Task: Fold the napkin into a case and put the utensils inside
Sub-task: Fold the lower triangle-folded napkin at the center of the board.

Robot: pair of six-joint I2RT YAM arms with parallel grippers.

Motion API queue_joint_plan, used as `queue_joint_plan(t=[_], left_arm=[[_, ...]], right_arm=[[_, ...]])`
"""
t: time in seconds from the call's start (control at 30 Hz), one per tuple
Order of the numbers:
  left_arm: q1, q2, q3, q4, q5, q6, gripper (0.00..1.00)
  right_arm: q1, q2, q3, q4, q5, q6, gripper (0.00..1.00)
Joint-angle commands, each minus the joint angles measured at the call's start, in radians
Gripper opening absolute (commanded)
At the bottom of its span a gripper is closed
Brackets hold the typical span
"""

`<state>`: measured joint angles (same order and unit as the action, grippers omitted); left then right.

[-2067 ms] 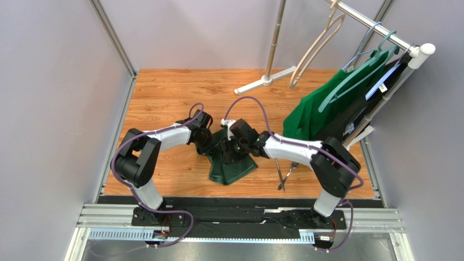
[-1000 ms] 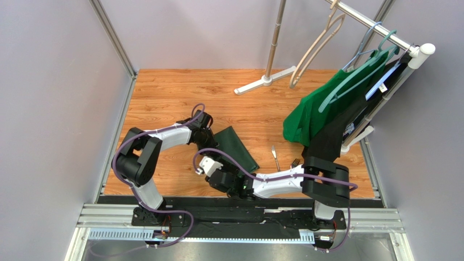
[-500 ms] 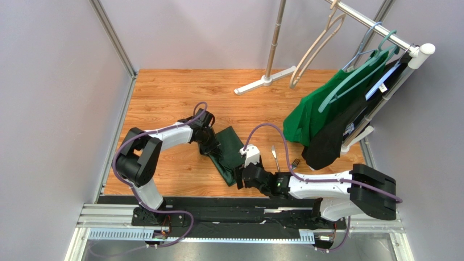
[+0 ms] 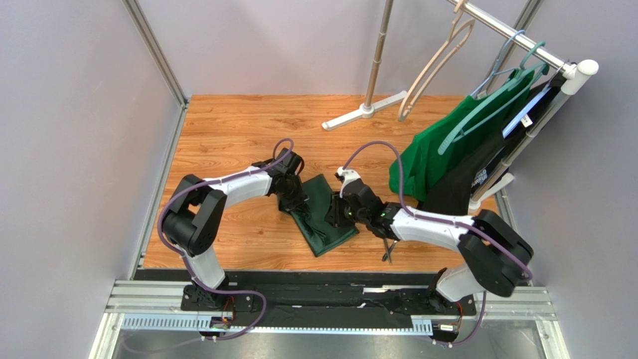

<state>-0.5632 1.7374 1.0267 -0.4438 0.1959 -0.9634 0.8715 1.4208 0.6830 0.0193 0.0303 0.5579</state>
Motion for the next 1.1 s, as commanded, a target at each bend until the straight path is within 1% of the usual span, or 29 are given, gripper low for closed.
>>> queue_joint_plan(t=[0.0,0.07,0.1,0.17,0.23,0.27,0.3,0.37,0.4,0.47,0.5,0.6,0.7,0.87,0.97,1.03,1.07], left_arm=[[-0.029,0.016,0.055,-0.016,-0.029,-0.011,0.06],[-0.047,0.024,0.064,-0.027,-0.036,-0.011,0.06],[-0.053,0.027,0.073,-0.035,-0.038,-0.011,0.06],[-0.075,0.027,0.081,-0.038,-0.042,-0.012,0.06],[-0.084,0.037,0.093,-0.045,-0.047,-0.011,0.06],[-0.083,0.043,0.098,-0.050,-0.044,-0.011,0.06],[-0.084,0.054,0.104,-0.056,-0.046,-0.009,0.06],[-0.084,0.065,0.107,-0.062,-0.049,-0.006,0.06],[-0.083,0.071,0.105,-0.062,-0.050,-0.005,0.06],[-0.083,0.071,0.107,-0.061,-0.049,-0.006,0.05],[-0.084,0.071,0.108,-0.061,-0.049,-0.008,0.05],[-0.083,0.068,0.114,-0.061,-0.052,-0.006,0.06],[-0.083,0.073,0.127,-0.067,-0.047,-0.005,0.06],[-0.083,0.071,0.133,-0.067,-0.035,-0.009,0.06],[-0.083,0.067,0.136,-0.068,-0.030,-0.008,0.06],[-0.083,0.063,0.139,-0.070,-0.030,-0.003,0.06],[-0.083,0.065,0.139,-0.070,-0.029,-0.005,0.06]], right_arm=[[-0.009,0.107,0.069,0.056,-0.158,-0.004,0.16],[-0.012,0.154,0.067,0.068,-0.150,0.002,0.10],[-0.015,0.168,0.070,0.062,-0.148,-0.003,0.05],[-0.026,0.194,0.075,0.053,-0.158,-0.003,0.04],[-0.034,0.188,0.064,0.056,-0.164,-0.010,0.05],[-0.043,0.163,0.056,0.044,-0.165,-0.018,0.09],[-0.045,0.144,0.058,0.031,-0.167,-0.042,0.18],[-0.046,0.103,0.075,-0.019,-0.158,-0.076,0.29],[-0.046,0.063,0.087,-0.065,-0.162,-0.094,0.40],[-0.045,0.020,0.101,-0.119,-0.176,-0.136,0.49],[-0.043,-0.017,0.101,-0.120,-0.208,-0.162,0.57],[-0.037,-0.031,0.102,-0.105,-0.301,-0.197,0.66],[-0.019,0.009,0.104,-0.078,-0.366,-0.214,0.67],[0.009,0.064,0.099,-0.041,-0.375,-0.225,0.68],[0.014,0.092,0.092,-0.041,-0.340,-0.228,0.68],[0.012,0.102,0.095,-0.047,-0.320,-0.234,0.66],[0.012,0.115,0.102,-0.065,-0.287,-0.233,0.64]])
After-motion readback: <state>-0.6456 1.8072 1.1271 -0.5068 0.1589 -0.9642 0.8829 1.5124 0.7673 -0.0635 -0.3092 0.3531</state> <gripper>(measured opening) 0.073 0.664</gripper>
